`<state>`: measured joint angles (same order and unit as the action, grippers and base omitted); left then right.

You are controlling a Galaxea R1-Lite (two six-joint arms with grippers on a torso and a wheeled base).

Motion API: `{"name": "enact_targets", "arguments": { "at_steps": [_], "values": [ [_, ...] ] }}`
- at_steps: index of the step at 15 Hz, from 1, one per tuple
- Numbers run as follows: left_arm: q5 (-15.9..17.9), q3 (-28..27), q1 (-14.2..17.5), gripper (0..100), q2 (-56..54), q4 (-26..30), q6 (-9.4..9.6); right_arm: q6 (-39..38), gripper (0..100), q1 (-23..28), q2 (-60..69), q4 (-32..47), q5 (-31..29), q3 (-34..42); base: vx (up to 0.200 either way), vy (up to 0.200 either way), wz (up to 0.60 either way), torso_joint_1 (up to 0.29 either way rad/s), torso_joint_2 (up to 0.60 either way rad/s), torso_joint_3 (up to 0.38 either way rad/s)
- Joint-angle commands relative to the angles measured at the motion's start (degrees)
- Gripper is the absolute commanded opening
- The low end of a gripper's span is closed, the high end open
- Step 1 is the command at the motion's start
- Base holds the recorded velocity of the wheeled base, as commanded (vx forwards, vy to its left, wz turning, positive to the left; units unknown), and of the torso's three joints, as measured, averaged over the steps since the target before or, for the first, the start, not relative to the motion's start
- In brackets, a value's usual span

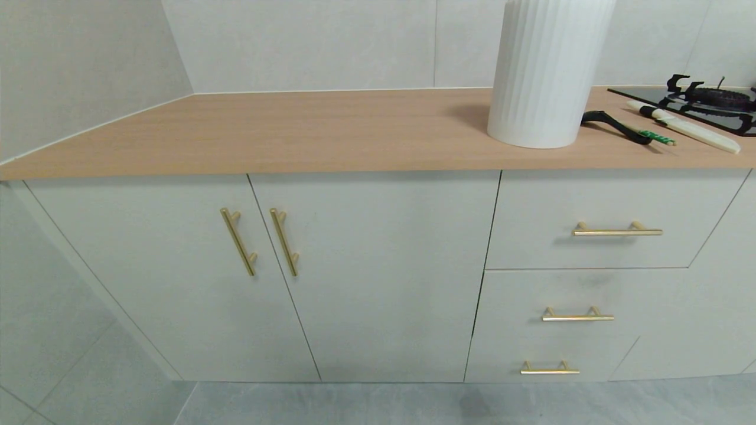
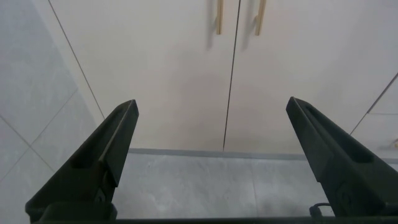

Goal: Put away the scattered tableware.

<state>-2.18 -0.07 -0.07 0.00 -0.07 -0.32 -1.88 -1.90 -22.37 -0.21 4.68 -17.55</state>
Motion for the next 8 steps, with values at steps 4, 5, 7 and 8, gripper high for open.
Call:
{"name": "enact_targets", "arguments": {
  "at_steps": [4, 5, 7, 8],
  "values": [
    [-0.02, -0.01, 0.07, 100, 0.09, -0.01, -0.03, 1.7, 100, -0.82, -46.62, -0.94, 0.5, -14.7, 0.0, 0.0, 0.0, 0.0, 0.0, 0.0],
    [-0.02, -0.01, -0.01, 100, 0.09, -0.01, -0.03, 2.14, 100, -0.73, -51.81, -2.34, 0.06, -15.4, 0.0, 0.0, 0.0, 0.0, 0.0, 0.0],
    [-0.02, -0.01, 0.07, 100, 0.09, -0.01, -0.03, 2.14, 100, -0.82, -57.7, -5.95, -0.46, -15.49, 0.0, 0.0, 0.0, 0.0, 0.0, 0.0],
    [-0.02, -0.01, -0.01, 100, 0.09, -0.01, -0.03, 2.23, 100, -0.82, -62.09, -8.14, -0.46, -15.49, 0.0, 0.0, 0.0, 0.0, 0.0, 0.0]
  ]
}}
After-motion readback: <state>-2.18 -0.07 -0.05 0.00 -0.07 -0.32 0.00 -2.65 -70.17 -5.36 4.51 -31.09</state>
